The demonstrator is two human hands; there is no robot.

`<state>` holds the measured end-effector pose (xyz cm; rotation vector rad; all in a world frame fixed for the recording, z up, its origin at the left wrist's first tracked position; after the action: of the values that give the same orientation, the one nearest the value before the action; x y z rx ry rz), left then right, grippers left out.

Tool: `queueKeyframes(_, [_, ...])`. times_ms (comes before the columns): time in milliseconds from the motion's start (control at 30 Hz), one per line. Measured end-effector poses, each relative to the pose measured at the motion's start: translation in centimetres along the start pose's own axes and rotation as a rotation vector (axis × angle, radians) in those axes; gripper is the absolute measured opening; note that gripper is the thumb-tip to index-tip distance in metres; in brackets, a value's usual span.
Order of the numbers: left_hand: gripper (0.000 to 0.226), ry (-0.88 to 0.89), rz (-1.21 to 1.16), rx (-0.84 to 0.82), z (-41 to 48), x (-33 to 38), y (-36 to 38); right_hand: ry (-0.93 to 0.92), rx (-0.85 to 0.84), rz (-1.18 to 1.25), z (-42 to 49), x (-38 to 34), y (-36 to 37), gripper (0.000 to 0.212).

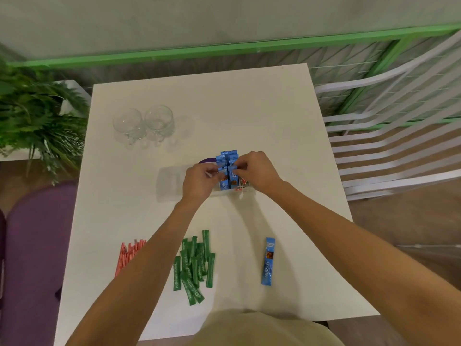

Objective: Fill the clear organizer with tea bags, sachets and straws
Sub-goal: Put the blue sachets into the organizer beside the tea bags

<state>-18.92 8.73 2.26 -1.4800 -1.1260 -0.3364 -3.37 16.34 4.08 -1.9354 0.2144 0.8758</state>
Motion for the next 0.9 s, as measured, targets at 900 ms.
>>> queueKeyframes(900, [0.019,-0.214,-0.066,-0.359,-17.0,-4.7,11.7,0.535,-0.250,0.214,-17.6,11.6,5.3,0.025])
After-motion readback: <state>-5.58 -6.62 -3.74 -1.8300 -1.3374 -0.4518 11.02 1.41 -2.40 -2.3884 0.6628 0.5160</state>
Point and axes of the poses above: each hand's wrist, its own z-axis towards the middle knuckle, its own y-axis out of the palm, x = y × z, the point moved 2 cm from there along z, towards the middle knuckle
